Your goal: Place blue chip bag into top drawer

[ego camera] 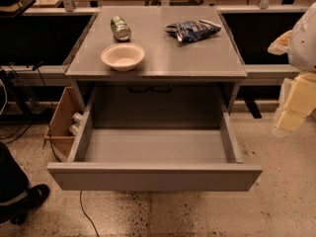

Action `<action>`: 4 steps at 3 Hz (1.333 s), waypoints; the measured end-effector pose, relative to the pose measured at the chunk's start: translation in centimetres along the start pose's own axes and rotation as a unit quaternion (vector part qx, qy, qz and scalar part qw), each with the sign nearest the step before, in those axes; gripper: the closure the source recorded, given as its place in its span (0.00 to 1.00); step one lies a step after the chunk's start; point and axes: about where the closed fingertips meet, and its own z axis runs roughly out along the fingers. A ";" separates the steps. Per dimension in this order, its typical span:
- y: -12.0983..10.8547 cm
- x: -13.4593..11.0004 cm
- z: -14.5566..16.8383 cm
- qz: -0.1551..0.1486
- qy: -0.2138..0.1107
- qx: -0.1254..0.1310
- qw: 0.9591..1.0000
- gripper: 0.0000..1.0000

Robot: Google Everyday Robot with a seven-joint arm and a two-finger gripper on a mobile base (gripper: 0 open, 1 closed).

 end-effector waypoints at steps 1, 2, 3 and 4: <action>0.0 0.0 0.0 0.000 0.000 0.000 1.000 0.00; -2.6 -1.2 1.4 0.017 -0.021 0.003 1.000 0.00; -7.1 -3.8 3.6 0.032 -0.041 0.021 0.998 0.00; -13.1 -7.1 6.2 0.046 -0.055 0.054 0.996 0.00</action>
Offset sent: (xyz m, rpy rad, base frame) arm 0.0764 0.0141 -0.0144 0.1229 -0.0120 -0.0610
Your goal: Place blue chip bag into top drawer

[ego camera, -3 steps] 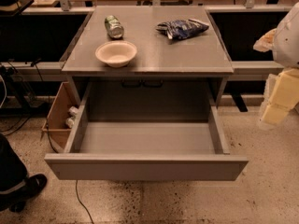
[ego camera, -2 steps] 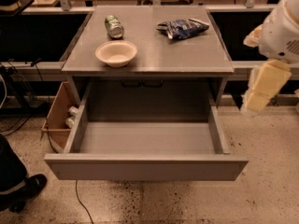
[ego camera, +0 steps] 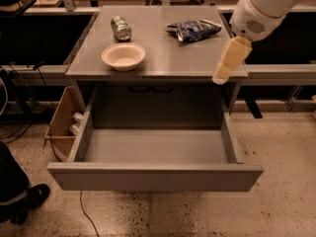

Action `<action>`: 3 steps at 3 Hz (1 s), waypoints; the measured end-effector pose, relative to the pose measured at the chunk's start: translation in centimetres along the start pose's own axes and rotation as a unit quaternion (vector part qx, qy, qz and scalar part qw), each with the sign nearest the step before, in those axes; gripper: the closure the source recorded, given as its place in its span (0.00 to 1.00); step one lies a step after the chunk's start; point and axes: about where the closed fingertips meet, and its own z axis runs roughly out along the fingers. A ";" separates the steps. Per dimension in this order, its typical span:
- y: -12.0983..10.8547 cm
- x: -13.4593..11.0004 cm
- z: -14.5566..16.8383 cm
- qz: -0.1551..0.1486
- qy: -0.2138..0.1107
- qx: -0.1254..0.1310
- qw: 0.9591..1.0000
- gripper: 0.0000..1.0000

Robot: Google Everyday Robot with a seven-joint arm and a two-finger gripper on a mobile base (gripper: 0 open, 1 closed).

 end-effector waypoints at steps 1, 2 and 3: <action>-5.2 -3.2 3.7 0.023 -0.009 0.026 0.999 0.00; -10.7 -6.7 7.3 0.047 -0.016 0.050 0.998 0.00; -10.7 -6.7 7.3 0.047 -0.016 0.050 0.998 0.00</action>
Offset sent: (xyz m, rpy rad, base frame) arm 0.2063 0.0502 -0.0111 0.0431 -0.0964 -0.1607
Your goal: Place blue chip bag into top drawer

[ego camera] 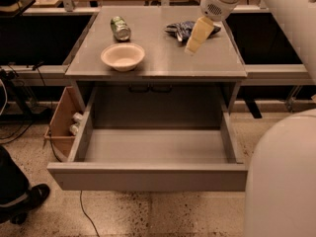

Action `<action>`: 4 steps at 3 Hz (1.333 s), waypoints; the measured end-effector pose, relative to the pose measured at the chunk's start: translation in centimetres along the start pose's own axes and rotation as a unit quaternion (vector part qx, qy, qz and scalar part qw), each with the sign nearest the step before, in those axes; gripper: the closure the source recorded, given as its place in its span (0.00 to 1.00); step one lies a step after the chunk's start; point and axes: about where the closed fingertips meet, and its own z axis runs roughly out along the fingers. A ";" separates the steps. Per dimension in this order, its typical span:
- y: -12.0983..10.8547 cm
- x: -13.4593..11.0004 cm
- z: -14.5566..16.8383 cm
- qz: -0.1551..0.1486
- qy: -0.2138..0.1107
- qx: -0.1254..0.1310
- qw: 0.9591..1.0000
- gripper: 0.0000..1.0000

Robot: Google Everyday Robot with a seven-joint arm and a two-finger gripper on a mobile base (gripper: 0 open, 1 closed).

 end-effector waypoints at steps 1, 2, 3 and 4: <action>-0.4 -0.6 0.8 0.018 -0.020 0.004 1.000 0.00; -2.2 -2.5 3.3 0.075 -0.064 0.012 0.995 0.00; -4.5 -4.3 6.3 0.149 -0.105 0.021 0.983 0.00; -6.5 -5.6 9.4 0.226 -0.129 0.035 0.965 0.00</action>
Offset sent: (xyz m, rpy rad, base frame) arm 0.0918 0.0267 -0.0098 0.3493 -0.1120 -0.2048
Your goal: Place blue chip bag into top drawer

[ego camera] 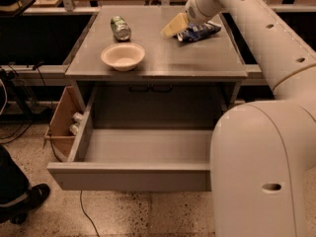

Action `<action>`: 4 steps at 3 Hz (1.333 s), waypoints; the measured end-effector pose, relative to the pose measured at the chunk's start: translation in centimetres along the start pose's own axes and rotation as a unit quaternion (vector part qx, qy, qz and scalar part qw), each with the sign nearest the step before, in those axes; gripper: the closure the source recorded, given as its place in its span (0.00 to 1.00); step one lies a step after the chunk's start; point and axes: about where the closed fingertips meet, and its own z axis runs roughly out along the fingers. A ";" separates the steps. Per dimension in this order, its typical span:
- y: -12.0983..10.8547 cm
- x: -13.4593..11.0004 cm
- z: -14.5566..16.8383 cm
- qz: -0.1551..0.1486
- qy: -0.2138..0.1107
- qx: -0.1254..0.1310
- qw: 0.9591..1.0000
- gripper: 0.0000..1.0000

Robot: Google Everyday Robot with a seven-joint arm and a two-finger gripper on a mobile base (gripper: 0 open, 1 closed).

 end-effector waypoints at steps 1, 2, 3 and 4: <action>-1.2 -0.5 3.5 0.051 -0.013 0.027 0.998 0.00; -2.3 -1.3 6.6 0.055 -0.018 0.064 0.996 0.00; -3.3 -1.6 8.9 0.037 -0.018 0.099 0.994 0.00; -4.5 -0.7 10.8 0.029 -0.008 0.126 0.992 0.02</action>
Offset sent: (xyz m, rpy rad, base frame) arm 0.1039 0.0119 -0.0354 -0.0019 -0.1201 -0.2354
